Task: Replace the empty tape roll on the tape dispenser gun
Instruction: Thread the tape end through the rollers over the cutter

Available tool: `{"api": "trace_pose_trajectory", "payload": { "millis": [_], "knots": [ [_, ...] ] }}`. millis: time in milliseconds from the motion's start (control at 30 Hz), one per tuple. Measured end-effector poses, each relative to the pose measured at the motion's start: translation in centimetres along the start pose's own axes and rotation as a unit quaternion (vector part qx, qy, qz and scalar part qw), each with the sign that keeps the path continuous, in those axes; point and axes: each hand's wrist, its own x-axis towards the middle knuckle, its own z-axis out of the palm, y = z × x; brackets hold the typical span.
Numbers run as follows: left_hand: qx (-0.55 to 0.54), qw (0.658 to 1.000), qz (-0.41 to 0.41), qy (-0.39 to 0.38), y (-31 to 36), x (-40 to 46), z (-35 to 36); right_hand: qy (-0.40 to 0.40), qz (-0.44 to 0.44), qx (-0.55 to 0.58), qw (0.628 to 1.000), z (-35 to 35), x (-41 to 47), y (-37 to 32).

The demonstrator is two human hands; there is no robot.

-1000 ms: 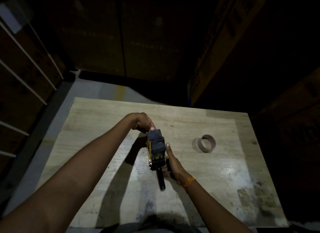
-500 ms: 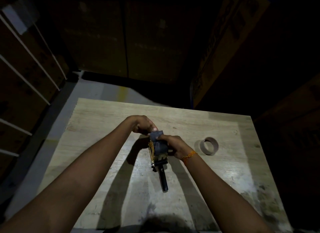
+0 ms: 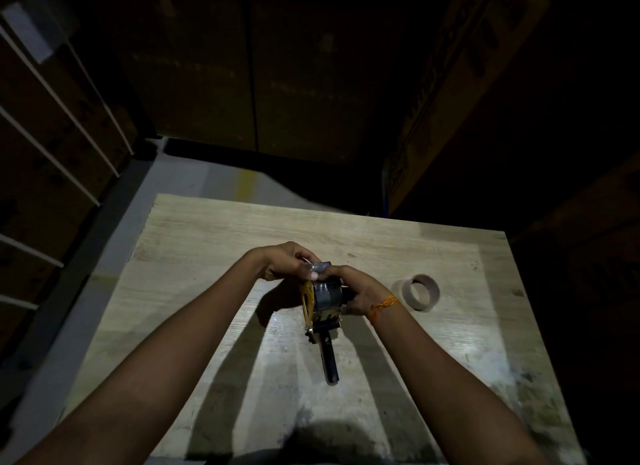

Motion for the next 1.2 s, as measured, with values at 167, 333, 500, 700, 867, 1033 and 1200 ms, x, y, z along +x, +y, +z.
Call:
{"api": "trace_pose_trajectory", "payload": {
  "millis": [167,333,500,700,867,1033,1200],
  "knots": [
    [-0.02,1.0,0.007,-0.018,-0.7,0.4,-0.4,-0.035,0.02,0.019,0.999,-1.1,-0.4,-0.6],
    [-0.03,0.999,-0.013,-0.017,-0.4,0.6,-0.4,-0.071,0.006,0.043,0.996,-2.4,-0.2,-0.6],
    [-0.059,0.998,-0.022,-0.022,-0.4,0.6,-0.3,-0.075,0.011,0.062,0.995,-2.5,0.4,-0.4],
    [-0.139,0.989,-0.039,-0.025,-1.0,0.3,-0.6,-0.094,0.009,0.074,0.993,-2.7,0.3,0.1],
    [-0.263,0.962,-0.066,-0.026,-1.8,0.5,-0.8,-0.09,-0.013,0.109,0.99,-3.3,1.0,1.3],
    [-0.321,0.944,-0.069,-0.021,-2.0,0.2,-1.2,-0.05,-0.075,0.235,0.968,-4.3,2.5,3.9],
    [-0.345,0.937,-0.062,0.001,-2.7,0.1,-1.2,-0.046,-0.044,0.048,0.997,-5.3,2.0,11.0]
  ]
}}
